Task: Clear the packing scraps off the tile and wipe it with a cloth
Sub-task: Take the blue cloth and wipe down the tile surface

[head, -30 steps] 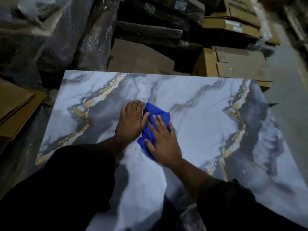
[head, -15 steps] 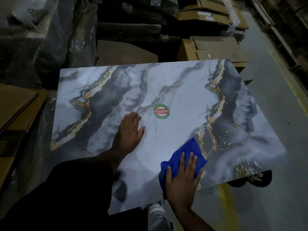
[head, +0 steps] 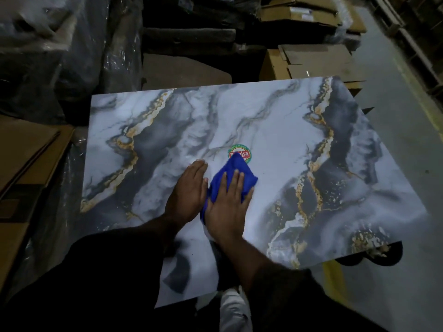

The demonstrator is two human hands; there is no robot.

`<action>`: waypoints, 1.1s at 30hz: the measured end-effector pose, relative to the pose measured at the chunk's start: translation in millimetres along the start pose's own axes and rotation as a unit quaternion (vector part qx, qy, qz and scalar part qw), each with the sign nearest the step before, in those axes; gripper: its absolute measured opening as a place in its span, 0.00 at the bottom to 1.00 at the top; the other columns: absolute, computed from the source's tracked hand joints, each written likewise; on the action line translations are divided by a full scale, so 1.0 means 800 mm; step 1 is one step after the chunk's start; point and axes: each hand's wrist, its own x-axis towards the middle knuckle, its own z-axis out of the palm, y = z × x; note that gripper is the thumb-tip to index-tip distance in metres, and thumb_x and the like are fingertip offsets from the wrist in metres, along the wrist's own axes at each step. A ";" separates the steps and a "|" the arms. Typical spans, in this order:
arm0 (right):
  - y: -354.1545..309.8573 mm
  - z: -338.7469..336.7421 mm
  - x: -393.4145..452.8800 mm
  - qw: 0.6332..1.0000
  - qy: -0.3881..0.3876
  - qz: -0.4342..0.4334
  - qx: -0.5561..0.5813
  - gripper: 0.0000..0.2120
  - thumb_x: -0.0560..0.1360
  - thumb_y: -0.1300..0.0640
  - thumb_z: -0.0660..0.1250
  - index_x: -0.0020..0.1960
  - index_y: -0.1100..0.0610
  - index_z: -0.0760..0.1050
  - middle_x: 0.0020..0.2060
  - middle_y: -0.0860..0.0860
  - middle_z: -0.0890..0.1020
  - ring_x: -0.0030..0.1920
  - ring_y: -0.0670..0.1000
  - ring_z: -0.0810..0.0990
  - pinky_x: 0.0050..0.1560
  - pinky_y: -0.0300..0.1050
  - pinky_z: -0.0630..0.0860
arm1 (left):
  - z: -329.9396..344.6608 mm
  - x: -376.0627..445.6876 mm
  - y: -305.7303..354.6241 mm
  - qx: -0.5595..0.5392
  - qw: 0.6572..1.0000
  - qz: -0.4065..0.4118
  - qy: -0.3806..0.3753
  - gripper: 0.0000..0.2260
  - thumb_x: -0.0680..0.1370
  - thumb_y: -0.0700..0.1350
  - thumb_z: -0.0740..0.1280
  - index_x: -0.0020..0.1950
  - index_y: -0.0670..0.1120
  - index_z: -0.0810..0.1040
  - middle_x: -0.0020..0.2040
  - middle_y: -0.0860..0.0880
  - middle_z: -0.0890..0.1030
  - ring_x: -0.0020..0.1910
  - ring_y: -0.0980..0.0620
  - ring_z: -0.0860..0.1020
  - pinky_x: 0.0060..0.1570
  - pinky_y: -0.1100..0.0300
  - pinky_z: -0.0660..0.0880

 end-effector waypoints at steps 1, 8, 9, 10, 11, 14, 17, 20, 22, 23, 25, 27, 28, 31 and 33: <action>0.002 -0.003 0.019 1.000 -0.010 -0.022 0.004 0.33 0.83 0.43 0.52 0.83 0.57 0.52 0.82 0.60 0.50 0.82 0.60 0.45 0.78 0.67 0.45 | -0.001 -0.001 0.000 -0.014 1.000 -0.019 0.005 0.23 0.85 0.48 0.52 0.73 0.38 0.73 0.73 0.42 0.74 0.75 0.47 0.70 0.77 0.55 0.61; 0.053 -0.001 -0.054 0.995 -0.020 -0.100 -0.013 0.32 0.82 0.42 0.43 0.82 0.57 0.57 0.82 0.59 0.52 0.82 0.58 0.47 0.78 0.66 0.52 | -0.007 -0.002 -0.001 -0.056 0.997 -0.035 0.029 0.18 0.84 0.42 0.60 0.74 0.39 0.73 0.74 0.43 0.73 0.75 0.48 0.69 0.77 0.58 0.60; 0.059 0.003 -0.077 0.996 -0.016 -0.090 -0.010 0.32 0.83 0.42 0.42 0.81 0.58 0.57 0.82 0.59 0.53 0.82 0.58 0.49 0.78 0.67 0.54 | -0.007 -0.002 0.000 -0.054 0.998 -0.033 0.030 0.18 0.84 0.42 0.60 0.74 0.39 0.73 0.74 0.43 0.73 0.75 0.47 0.69 0.77 0.57 0.61; 0.062 0.006 -0.093 0.997 -0.012 -0.080 -0.016 0.32 0.84 0.41 0.41 0.82 0.58 0.57 0.82 0.59 0.53 0.82 0.59 0.50 0.77 0.67 0.55 | -0.006 -0.003 0.001 -0.052 0.998 -0.033 0.032 0.18 0.84 0.42 0.60 0.73 0.38 0.73 0.74 0.43 0.74 0.75 0.47 0.70 0.77 0.56 0.62; 0.062 0.008 -0.099 0.997 -0.008 -0.073 -0.027 0.33 0.84 0.41 0.41 0.82 0.58 0.56 0.82 0.60 0.53 0.82 0.60 0.51 0.77 0.67 0.55 | -0.005 -0.003 0.001 -0.052 0.998 -0.033 0.034 0.18 0.84 0.42 0.60 0.73 0.38 0.73 0.73 0.42 0.74 0.75 0.47 0.70 0.77 0.54 0.63; 0.045 0.007 -0.077 0.998 -0.001 -0.041 -0.039 0.35 0.81 0.41 0.48 0.82 0.59 0.55 0.82 0.61 0.52 0.82 0.61 0.50 0.78 0.68 0.53 | -0.005 -0.002 0.000 -0.058 0.997 -0.034 0.030 0.19 0.85 0.43 0.59 0.75 0.39 0.72 0.75 0.43 0.73 0.76 0.48 0.69 0.76 0.53 0.64; 0.023 0.001 -0.031 0.998 -0.019 -0.031 -0.047 0.35 0.81 0.41 0.47 0.83 0.58 0.52 0.82 0.60 0.50 0.82 0.60 0.45 0.78 0.67 0.49 | -0.004 -0.003 -0.001 -0.068 0.996 -0.041 0.029 0.19 0.84 0.43 0.59 0.75 0.40 0.71 0.75 0.44 0.72 0.77 0.49 0.68 0.77 0.55 0.63; 0.002 -0.003 0.037 0.999 -0.027 -0.042 -0.018 0.34 0.81 0.42 0.40 0.83 0.56 0.48 0.82 0.60 0.47 0.82 0.58 0.42 0.79 0.65 0.45 | -0.005 -0.001 0.000 -0.081 0.995 -0.055 0.020 0.21 0.84 0.45 0.58 0.76 0.40 0.70 0.77 0.44 0.70 0.78 0.50 0.65 0.78 0.56 0.61; -0.009 -0.004 0.078 0.996 -0.046 -0.074 -0.010 0.31 0.83 0.46 0.43 0.83 0.56 0.45 0.82 0.58 0.43 0.82 0.57 0.38 0.79 0.65 0.43 | -0.007 0.000 -0.001 -0.094 0.993 -0.061 0.021 0.22 0.84 0.46 0.57 0.77 0.40 0.68 0.77 0.44 0.69 0.77 0.50 0.65 0.78 0.55 0.61; -0.012 -0.004 0.091 0.994 -0.054 -0.100 -0.011 0.31 0.84 0.47 0.47 0.83 0.56 0.44 0.82 0.57 0.41 0.82 0.56 0.37 0.79 0.64 0.43 | -0.009 0.000 -0.002 -0.103 0.992 -0.065 0.028 0.22 0.84 0.47 0.56 0.76 0.40 0.69 0.76 0.44 0.70 0.77 0.50 0.65 0.77 0.54 0.61; -0.011 -0.008 0.098 0.985 -0.067 -0.157 -0.006 0.30 0.85 0.48 0.49 0.83 0.55 0.46 0.83 0.54 0.42 0.82 0.53 0.37 0.80 0.62 0.41 | -0.013 0.000 -0.004 -0.124 0.988 -0.081 0.046 0.21 0.83 0.48 0.56 0.75 0.41 0.70 0.73 0.45 0.72 0.74 0.50 0.67 0.76 0.52 0.63; 0.000 -0.015 0.075 0.974 -0.066 -0.217 0.014 0.30 0.84 0.46 0.51 0.83 0.53 0.49 0.83 0.51 0.44 0.82 0.51 0.38 0.80 0.60 0.42 | -0.017 0.001 -0.001 -0.135 0.984 -0.104 0.050 0.21 0.84 0.48 0.56 0.74 0.41 0.70 0.73 0.45 0.72 0.73 0.50 0.68 0.76 0.53 0.63; 0.008 -0.016 0.053 0.970 -0.063 -0.234 0.019 0.31 0.83 0.44 0.52 0.83 0.53 0.50 0.83 0.51 0.45 0.82 0.51 0.39 0.80 0.60 0.44 | -0.019 0.002 0.001 -0.132 0.984 -0.111 0.047 0.21 0.84 0.49 0.56 0.74 0.41 0.70 0.73 0.44 0.72 0.74 0.49 0.67 0.76 0.54 0.63; 0.034 -0.002 -0.043 0.981 -0.023 -0.192 0.016 0.33 0.81 0.40 0.53 0.82 0.52 0.55 0.83 0.53 0.51 0.82 0.51 0.43 0.79 0.61 0.50 | -0.024 0.006 -0.005 -0.081 0.992 -0.096 0.030 0.20 0.84 0.47 0.58 0.73 0.37 0.72 0.73 0.40 0.73 0.76 0.44 0.67 0.77 0.50 0.63; 0.039 0.009 -0.103 0.991 -0.004 -0.136 0.014 0.35 0.80 0.39 0.56 0.82 0.53 0.57 0.82 0.55 0.53 0.83 0.54 0.47 0.78 0.63 0.52 | -0.031 0.008 -0.021 -0.029 0.996 -0.078 0.021 0.20 0.84 0.46 0.61 0.72 0.36 0.73 0.72 0.38 0.73 0.75 0.41 0.68 0.76 0.49 0.64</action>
